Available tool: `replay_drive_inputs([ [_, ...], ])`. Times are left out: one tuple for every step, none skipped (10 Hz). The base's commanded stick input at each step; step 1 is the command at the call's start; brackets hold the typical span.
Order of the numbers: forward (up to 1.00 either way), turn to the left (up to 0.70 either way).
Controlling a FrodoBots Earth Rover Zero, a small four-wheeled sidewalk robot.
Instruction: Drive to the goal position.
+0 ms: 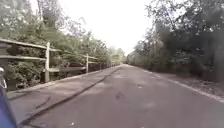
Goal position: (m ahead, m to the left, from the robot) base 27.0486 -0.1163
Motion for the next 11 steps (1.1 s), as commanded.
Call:
replay_drive_inputs([
  [0.70,0.00],
  [0.70,-0.01],
  [0.70,-0.28],
  [0.70,-0.33],
  [0.70,-0.34],
  [0.70,-0.30],
  [0.70,-0.06],
  [0.70,-0.01],
  [0.70,0.00],
  [0.70,0.00],
  [0.70,0.00],
])
